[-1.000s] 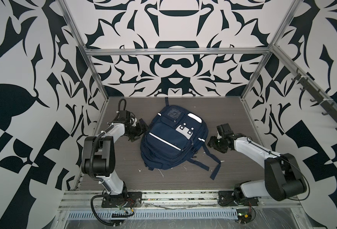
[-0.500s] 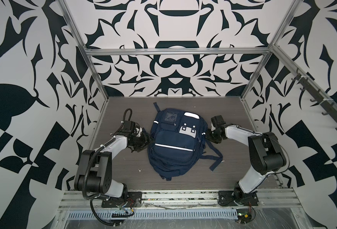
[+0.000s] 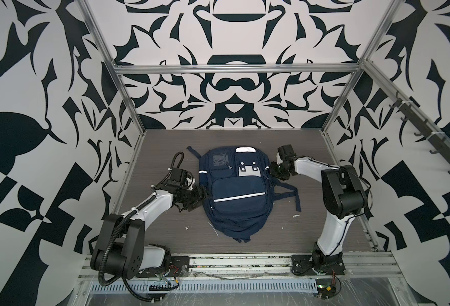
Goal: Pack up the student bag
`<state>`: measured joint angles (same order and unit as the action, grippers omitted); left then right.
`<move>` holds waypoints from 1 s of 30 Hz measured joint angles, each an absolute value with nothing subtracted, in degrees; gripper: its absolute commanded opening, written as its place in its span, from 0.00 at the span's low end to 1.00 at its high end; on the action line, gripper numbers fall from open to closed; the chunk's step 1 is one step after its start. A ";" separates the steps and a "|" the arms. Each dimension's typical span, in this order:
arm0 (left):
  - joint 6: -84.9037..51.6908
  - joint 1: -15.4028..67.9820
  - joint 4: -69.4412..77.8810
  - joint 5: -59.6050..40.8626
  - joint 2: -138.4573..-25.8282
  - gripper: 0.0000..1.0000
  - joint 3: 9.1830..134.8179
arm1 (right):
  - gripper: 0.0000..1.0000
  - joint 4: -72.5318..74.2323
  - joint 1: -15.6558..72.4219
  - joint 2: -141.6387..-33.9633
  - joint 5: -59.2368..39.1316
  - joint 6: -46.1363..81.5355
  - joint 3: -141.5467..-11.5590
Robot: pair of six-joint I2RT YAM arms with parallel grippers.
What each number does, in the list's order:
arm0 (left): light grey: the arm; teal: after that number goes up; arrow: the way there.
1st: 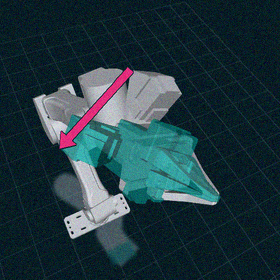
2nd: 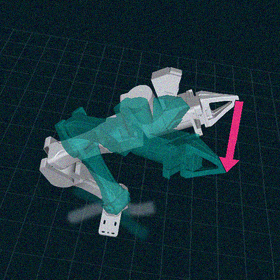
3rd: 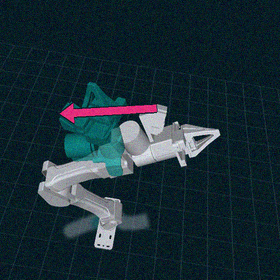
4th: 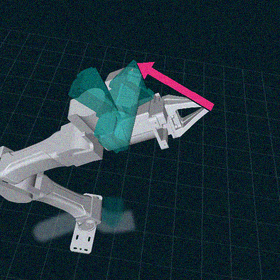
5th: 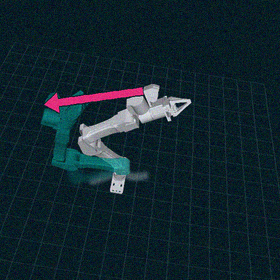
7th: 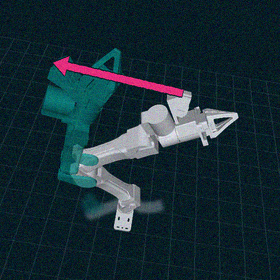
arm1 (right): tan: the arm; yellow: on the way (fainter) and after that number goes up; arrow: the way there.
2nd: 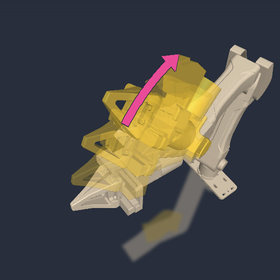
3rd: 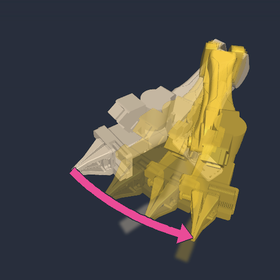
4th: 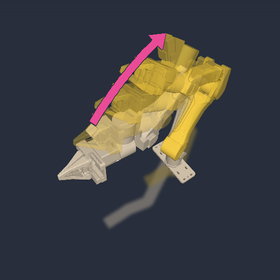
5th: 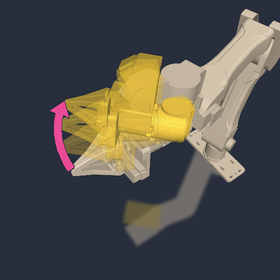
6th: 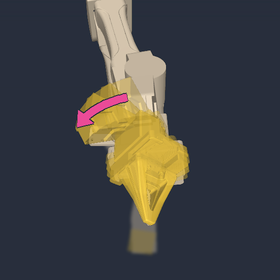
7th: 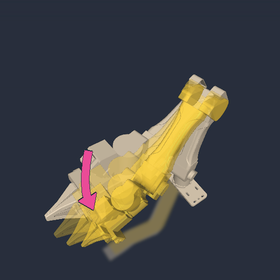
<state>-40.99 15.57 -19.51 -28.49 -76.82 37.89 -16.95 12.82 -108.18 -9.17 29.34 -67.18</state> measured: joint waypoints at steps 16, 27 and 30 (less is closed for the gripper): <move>-30.28 13.78 -30.79 -21.34 -75.72 0.99 49.21 | 0.69 -18.68 11.60 -83.70 -5.91 28.95 -57.82; -19.92 13.39 -31.75 -4.95 -58.35 0.99 49.08 | 0.84 -15.55 11.44 -42.59 6.72 23.46 -38.04; -19.90 13.39 -27.77 3.86 -52.12 0.99 42.33 | 1.00 -18.39 11.42 -40.53 10.81 22.63 -35.97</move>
<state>-19.90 13.39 -27.77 3.86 -52.12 42.33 -18.39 11.42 -40.53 10.81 22.63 -35.97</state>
